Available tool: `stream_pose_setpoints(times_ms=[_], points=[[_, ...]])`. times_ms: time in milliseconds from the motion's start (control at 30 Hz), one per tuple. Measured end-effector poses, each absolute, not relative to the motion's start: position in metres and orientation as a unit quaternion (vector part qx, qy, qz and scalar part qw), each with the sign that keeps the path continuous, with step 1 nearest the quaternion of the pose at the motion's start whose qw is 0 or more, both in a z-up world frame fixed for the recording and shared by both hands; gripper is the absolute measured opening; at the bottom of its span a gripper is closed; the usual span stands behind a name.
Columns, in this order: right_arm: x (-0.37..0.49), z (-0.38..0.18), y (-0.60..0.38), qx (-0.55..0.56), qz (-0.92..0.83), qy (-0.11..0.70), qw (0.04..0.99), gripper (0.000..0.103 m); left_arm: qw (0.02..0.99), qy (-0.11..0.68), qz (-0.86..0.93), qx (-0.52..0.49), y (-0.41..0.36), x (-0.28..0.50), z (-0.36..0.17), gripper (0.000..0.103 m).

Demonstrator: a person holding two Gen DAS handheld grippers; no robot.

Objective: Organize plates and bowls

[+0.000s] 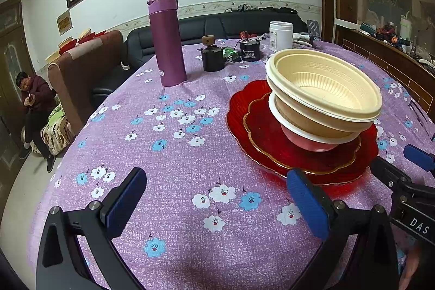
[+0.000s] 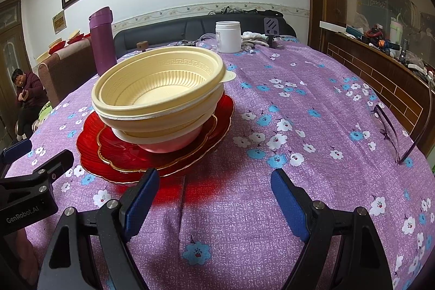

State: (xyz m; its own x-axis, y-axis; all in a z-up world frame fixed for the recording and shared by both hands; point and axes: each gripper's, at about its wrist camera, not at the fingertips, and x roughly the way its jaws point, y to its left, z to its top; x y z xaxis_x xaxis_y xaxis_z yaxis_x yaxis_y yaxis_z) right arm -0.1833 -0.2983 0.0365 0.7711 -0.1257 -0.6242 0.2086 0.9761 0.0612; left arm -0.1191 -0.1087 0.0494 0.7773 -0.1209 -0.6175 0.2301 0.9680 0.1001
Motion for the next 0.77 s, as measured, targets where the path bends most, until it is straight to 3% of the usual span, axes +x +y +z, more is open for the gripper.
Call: stream_pose_setpoints(times_ms=[767], points=[[-0.1849,0.0373,-0.3001,0.066,-0.092,0.324,0.939,0.087,0.944,0.308,-0.093,0.075,-0.1010,-0.1190,0.0535,0.103]])
